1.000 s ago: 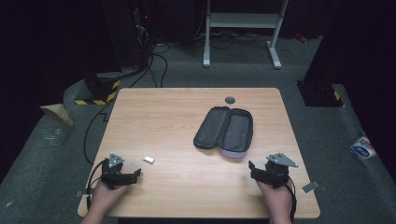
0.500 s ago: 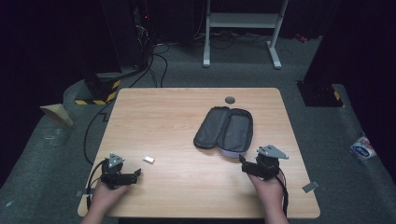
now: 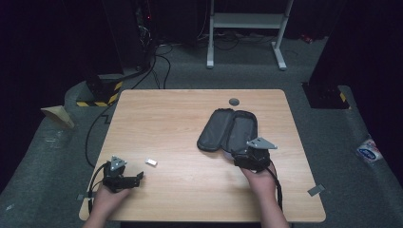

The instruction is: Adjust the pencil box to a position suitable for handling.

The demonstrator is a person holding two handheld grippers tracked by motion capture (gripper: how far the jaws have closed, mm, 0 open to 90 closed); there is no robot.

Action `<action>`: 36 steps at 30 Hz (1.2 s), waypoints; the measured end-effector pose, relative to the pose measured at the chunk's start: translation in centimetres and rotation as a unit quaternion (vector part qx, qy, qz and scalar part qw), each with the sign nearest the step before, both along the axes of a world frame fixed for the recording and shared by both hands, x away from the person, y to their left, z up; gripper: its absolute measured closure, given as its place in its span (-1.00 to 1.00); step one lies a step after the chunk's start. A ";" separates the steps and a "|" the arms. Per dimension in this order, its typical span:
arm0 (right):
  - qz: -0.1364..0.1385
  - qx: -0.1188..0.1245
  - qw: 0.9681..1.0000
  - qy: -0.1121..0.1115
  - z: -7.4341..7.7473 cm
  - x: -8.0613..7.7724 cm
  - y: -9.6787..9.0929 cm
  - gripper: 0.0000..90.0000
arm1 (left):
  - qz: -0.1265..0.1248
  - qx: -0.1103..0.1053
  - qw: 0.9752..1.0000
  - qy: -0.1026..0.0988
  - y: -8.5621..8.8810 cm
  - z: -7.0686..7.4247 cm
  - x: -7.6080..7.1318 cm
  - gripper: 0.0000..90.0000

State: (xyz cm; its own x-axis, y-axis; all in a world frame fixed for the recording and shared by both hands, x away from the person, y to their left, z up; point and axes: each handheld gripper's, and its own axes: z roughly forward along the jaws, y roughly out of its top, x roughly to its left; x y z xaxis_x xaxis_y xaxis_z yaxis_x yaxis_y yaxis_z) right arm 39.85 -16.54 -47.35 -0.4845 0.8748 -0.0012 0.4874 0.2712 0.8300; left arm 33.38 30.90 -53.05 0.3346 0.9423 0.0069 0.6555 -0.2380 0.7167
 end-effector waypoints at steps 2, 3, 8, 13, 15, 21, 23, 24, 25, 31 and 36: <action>0.009 0.007 1.000 -0.004 0.1 0.1 0.3 -0.54 | 0.001 0.000 1.000 -0.001 0.0 0.0 -0.1 -0.91; 0.013 0.007 1.000 -0.007 -0.1 0.1 0.5 -0.53 | 0.002 -0.002 1.000 0.000 0.0 0.0 -0.1 -0.90; 0.023 -0.012 1.000 0.003 -1.2 -0.2 1.3 -0.52 | 0.003 -0.002 1.000 0.000 0.0 0.0 -0.1 -0.90; 0.023 -0.006 1.000 0.002 -1.6 -0.1 1.1 -0.43 | 0.001 -0.001 1.000 0.000 0.0 0.0 -0.2 -0.90; 0.024 -0.006 1.000 0.005 -1.9 0.0 1.1 -0.36 | 0.001 -0.001 1.000 0.001 0.0 0.0 -0.2 -0.90; 0.028 -0.002 1.000 0.010 -2.3 -0.3 1.1 -0.12 | -0.001 -0.001 1.000 0.001 0.0 0.0 -0.1 -0.90; 0.032 -0.003 0.999 0.009 -2.5 -0.4 1.1 -0.02 | 0.000 -0.001 1.000 0.001 0.0 0.0 -0.1 -0.90; 0.033 -0.004 0.999 0.008 -2.6 -0.5 1.2 0.04 | -0.001 0.001 1.000 0.000 0.0 0.0 -0.1 -0.90; 0.036 -0.006 0.999 0.009 -2.6 -0.6 1.2 0.11 | 0.000 -0.001 1.000 0.001 0.0 0.0 -0.1 -0.90; 0.045 -0.001 0.999 0.008 -2.8 -1.4 1.9 0.36 | -0.001 0.001 1.000 0.000 0.0 0.0 -0.1 -0.90; 0.066 -0.006 0.998 0.004 -2.9 -2.5 3.5 0.45 | -0.002 0.000 1.000 0.000 0.0 0.0 -0.1 -0.90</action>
